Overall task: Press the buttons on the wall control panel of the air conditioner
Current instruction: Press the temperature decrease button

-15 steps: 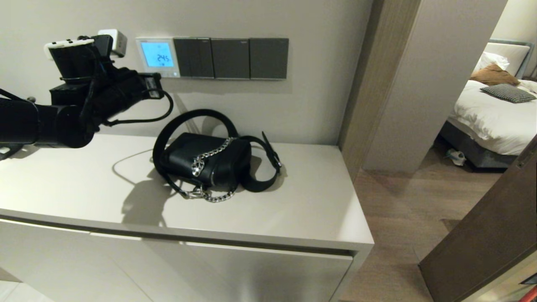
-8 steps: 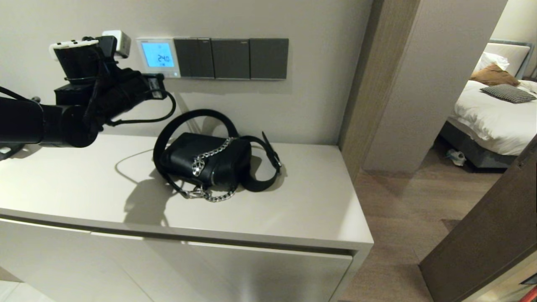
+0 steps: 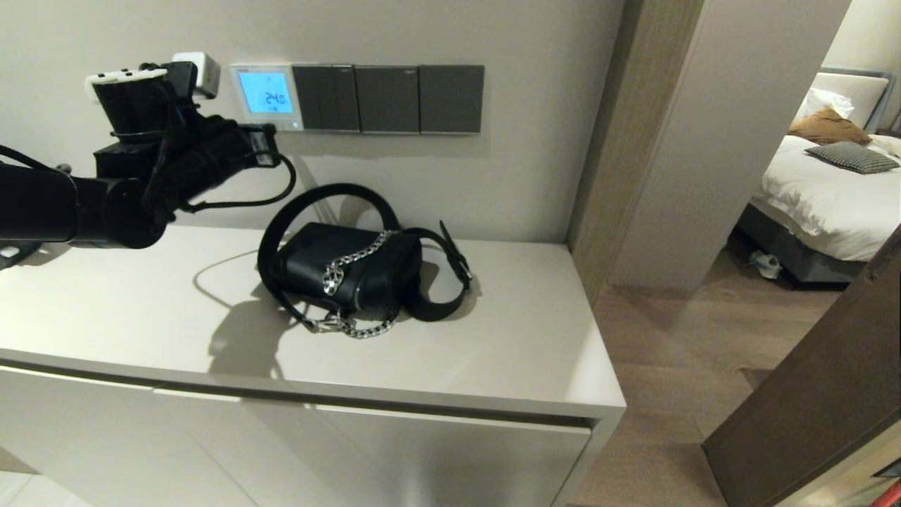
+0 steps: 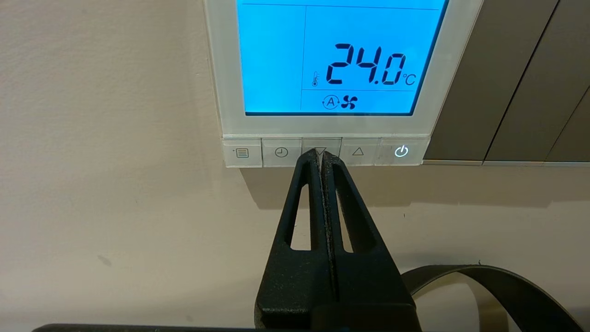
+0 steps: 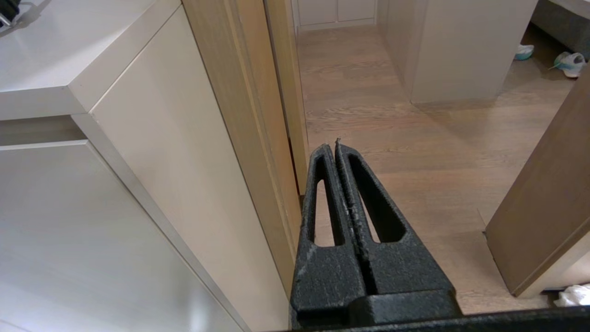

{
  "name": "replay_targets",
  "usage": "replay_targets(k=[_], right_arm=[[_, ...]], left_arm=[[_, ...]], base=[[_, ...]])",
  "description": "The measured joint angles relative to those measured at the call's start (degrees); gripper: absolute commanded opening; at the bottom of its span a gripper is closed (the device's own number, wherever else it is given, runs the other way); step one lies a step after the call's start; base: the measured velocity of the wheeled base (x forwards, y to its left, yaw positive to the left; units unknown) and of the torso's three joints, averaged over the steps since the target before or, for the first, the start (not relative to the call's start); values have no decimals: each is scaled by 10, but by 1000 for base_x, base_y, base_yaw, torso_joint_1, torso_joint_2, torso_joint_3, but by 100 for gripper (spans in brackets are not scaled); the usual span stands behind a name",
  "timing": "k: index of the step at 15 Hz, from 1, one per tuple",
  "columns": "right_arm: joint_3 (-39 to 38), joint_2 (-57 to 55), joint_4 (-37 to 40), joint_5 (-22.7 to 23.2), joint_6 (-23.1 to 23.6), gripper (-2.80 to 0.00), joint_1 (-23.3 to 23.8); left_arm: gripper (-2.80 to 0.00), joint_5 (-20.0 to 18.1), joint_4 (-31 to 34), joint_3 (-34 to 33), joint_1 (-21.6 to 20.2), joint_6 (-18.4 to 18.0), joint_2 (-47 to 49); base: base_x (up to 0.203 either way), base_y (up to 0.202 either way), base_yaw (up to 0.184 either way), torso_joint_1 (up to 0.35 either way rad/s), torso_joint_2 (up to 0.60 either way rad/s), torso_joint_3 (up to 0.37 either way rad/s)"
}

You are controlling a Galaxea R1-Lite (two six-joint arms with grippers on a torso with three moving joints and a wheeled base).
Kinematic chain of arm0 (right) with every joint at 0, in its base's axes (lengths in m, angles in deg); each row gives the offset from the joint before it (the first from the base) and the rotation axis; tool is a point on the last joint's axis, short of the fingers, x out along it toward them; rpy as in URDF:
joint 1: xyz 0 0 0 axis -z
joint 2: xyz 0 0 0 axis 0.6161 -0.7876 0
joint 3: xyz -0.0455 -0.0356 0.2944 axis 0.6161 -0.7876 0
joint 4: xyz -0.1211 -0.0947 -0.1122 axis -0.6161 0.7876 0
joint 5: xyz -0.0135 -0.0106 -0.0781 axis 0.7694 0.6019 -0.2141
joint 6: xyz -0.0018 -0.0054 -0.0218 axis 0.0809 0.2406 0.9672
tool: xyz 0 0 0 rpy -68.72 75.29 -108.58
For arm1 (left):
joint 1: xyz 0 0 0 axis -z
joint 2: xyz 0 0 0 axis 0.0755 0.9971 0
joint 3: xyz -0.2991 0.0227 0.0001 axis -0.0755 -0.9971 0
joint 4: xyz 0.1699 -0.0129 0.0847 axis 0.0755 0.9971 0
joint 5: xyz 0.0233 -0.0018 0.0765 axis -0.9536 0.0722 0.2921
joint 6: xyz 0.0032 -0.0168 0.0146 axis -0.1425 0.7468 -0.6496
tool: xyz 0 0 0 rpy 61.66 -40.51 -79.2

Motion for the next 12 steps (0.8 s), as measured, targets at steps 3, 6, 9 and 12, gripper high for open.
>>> replay_targets(k=[3, 6, 9, 12], right_arm=[[0, 0, 0, 0, 0, -280, 0], [0, 0, 0, 0, 0, -280, 0], [0, 0, 0, 0, 0, -280, 0], [0, 0, 0, 0, 0, -280, 0]], left_arm=[[-280, 0, -1, -4, 0, 0, -4], [-280, 0, -2, -7, 0, 0, -6], [-280, 0, -2, -9, 0, 0, -7], [-280, 0, -2, -12, 0, 0, -10]], base=[[0, 0, 0, 0, 0, 0], [0, 0, 0, 0, 0, 0], [0, 0, 0, 0, 0, 0], [0, 0, 0, 0, 0, 0]])
